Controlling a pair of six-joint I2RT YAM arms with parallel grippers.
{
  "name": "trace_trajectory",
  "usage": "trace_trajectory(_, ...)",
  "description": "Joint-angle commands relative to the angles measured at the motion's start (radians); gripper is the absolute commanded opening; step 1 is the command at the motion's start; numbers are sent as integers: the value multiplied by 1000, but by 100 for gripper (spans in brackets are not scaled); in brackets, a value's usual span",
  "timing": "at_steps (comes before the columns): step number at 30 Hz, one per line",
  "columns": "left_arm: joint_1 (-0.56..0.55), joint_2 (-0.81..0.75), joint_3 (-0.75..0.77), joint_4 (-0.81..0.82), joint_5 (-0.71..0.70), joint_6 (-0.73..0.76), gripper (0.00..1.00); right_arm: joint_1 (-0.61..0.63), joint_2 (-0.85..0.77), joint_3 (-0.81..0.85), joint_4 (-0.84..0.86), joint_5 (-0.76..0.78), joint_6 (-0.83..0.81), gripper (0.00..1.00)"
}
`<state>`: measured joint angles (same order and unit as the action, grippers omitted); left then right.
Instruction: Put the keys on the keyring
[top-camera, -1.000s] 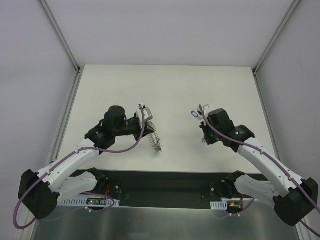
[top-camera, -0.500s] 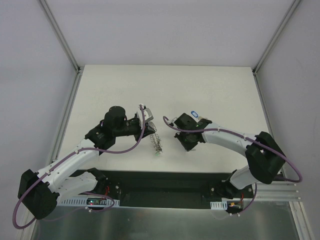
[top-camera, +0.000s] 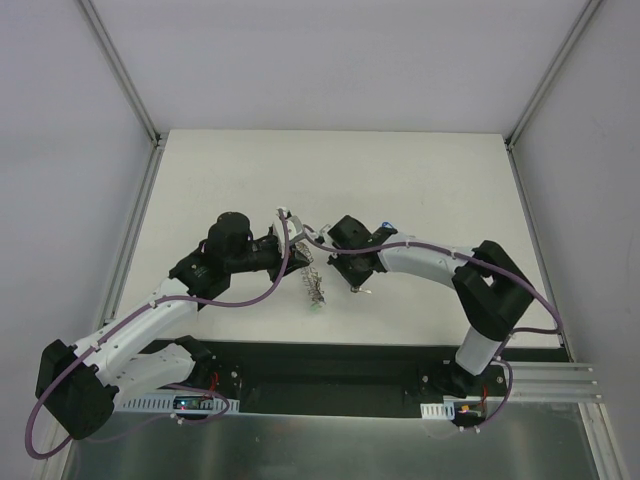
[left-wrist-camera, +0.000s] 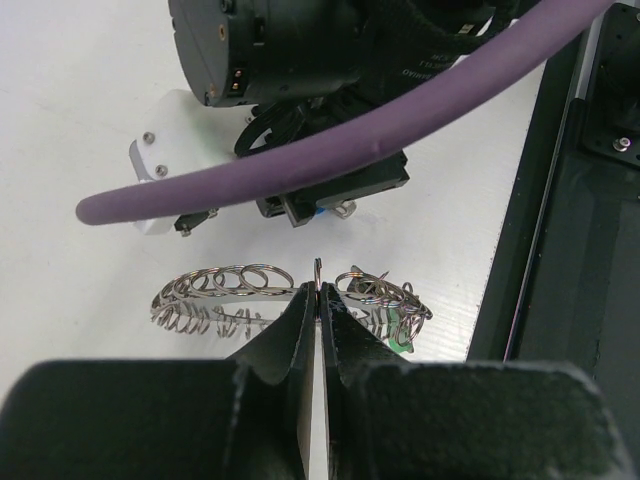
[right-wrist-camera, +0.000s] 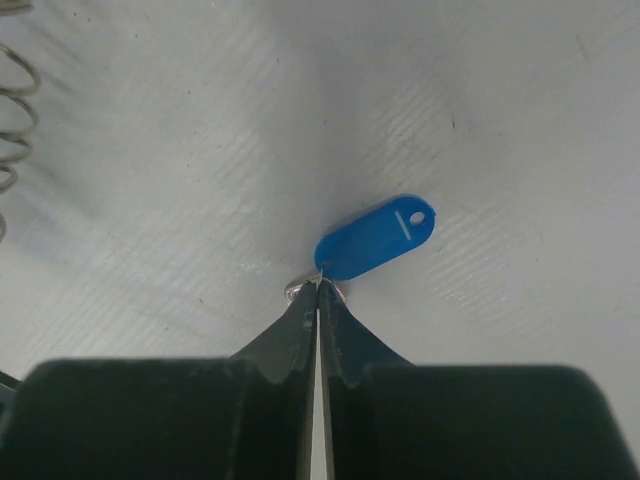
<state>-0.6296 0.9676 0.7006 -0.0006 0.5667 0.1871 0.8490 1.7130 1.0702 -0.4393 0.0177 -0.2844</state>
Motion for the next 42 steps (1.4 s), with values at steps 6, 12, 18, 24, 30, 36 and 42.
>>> trace_trajectory(6,-16,-30,37,28,19,0,0,7,27,68,37,-44,-27,16)
trace_trajectory(12,-16,-41,36,28,21,2,0,13,-75,30,71,6,-6,27)
trace_trajectory(18,-19,-52,31,28,15,5,0,30,-242,-155,255,70,17,51)
trace_trajectory(24,-21,-56,31,28,15,5,0,42,-381,-389,567,122,53,64)
trace_trajectory(30,-22,-53,30,28,12,6,0,70,-444,-607,859,198,57,47)
trace_trajectory(36,-22,-47,28,27,7,12,0,88,-391,-659,977,206,50,34)
trace_trajectory(42,-22,-41,30,24,4,14,0,99,-331,-653,1008,205,50,30)
